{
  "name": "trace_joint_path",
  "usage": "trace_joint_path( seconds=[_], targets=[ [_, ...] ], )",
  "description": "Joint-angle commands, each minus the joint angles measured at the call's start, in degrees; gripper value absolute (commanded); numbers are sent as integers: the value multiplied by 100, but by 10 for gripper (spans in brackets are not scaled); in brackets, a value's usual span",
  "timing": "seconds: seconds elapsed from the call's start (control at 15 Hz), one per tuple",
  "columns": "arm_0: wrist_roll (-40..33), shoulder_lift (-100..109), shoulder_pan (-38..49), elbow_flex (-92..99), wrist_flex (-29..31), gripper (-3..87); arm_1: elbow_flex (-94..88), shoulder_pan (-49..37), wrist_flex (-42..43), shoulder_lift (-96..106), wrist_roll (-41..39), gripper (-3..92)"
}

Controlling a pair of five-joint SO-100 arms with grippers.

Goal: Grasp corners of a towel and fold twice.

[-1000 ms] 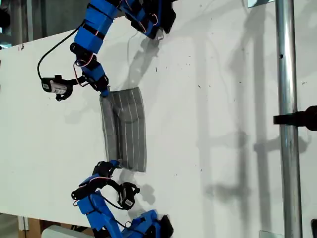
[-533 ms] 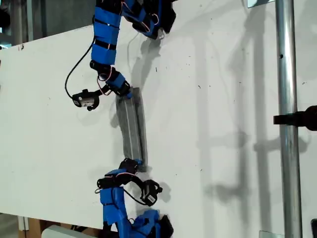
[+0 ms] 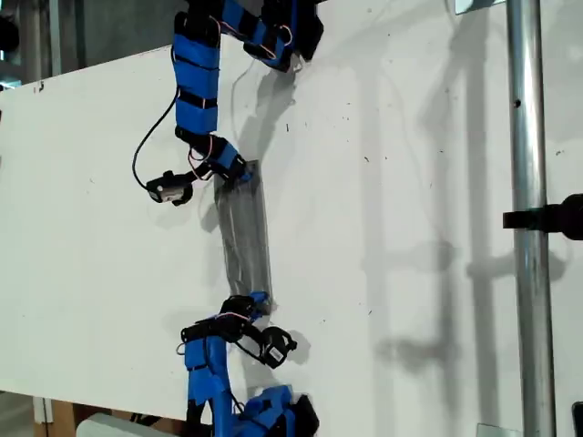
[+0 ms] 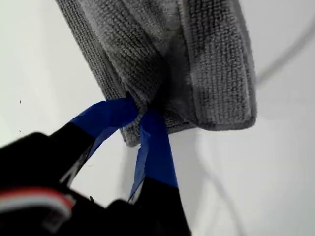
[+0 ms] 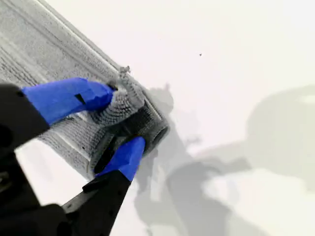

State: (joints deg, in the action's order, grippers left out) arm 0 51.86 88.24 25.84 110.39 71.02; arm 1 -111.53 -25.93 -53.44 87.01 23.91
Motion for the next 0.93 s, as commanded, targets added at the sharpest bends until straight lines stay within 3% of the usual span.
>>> trace_joint_path(
  seconds=[0.0,0.13,0.2,0.27,0.4,0.67,0.87],
  targets=[
    [88,958,62,-79,422,175,167,-79,-387,615,26,-2],
    [105,1907,149,62,809,179,193,-9,-686,1028,70,20],
    [158,2443,237,220,1011,193,220,53,-976,1345,211,183],
    [202,3059,264,422,1178,201,220,123,-1318,1819,369,263],
    [457,4456,149,958,1310,196,-141,167,-1969,3234,712,333],
    [1389,7998,-615,2812,923,120,-2549,114,-2566,7857,2540,342],
    [1890,10723,-1556,4491,202,18,-4061,1046,-2971,9914,4280,246]
  ],
)
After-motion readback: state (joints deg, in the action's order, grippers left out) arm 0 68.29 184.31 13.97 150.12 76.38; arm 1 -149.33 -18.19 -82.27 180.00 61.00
